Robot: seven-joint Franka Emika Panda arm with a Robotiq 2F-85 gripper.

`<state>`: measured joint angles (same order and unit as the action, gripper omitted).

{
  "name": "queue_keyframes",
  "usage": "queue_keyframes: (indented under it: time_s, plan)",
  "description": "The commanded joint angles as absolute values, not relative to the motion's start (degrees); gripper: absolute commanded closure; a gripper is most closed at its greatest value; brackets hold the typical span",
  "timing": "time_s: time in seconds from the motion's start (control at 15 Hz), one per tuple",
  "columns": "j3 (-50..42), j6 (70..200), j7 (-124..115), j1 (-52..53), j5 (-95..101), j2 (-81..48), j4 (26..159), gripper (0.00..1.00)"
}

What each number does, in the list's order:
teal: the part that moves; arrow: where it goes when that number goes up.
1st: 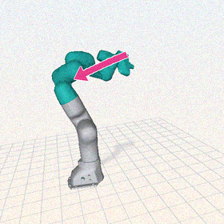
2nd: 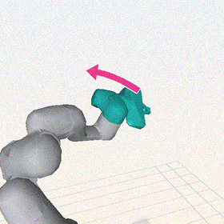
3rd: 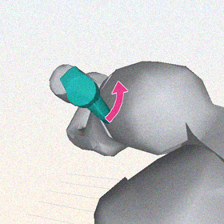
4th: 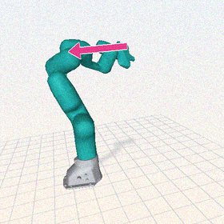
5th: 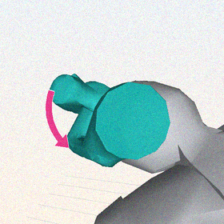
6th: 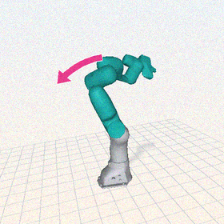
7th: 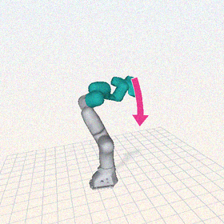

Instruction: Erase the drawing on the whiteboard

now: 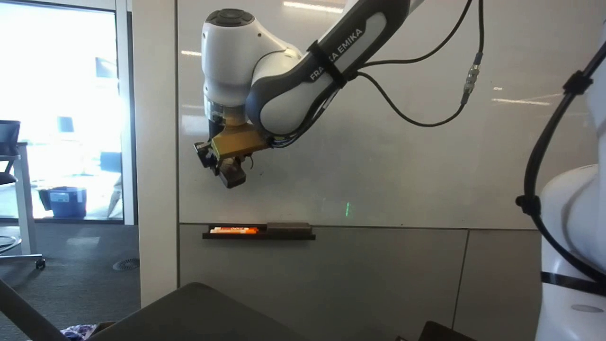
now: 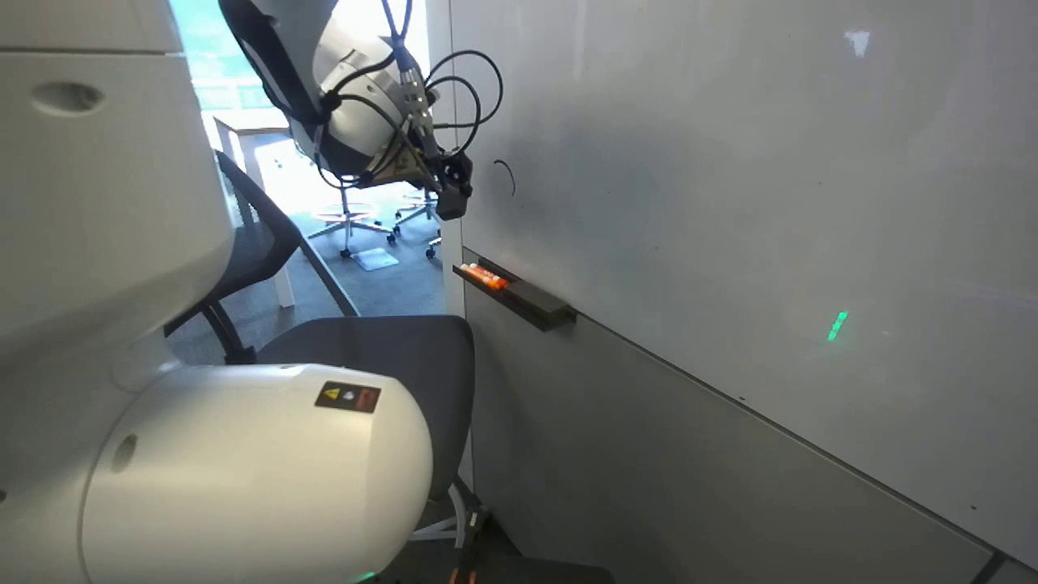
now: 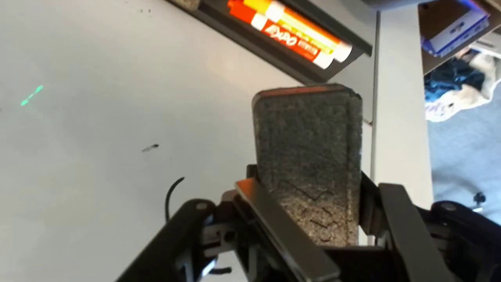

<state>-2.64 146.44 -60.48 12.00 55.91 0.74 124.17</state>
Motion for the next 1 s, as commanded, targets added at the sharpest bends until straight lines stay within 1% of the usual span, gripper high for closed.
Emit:
queue_keyframes:
  time_s: [0.0,0.33,0.93]
  plan:
    - [-3.9,150.1,-74.0,9.9,66.0,1.5,123.1,0.69]
    - [-5.4,152.3,-95.6,8.3,83.0,0.6,120.6,0.69]
    - [-6.8,147.2,-128.9,7.1,102.7,-0.7,120.9,0.69]
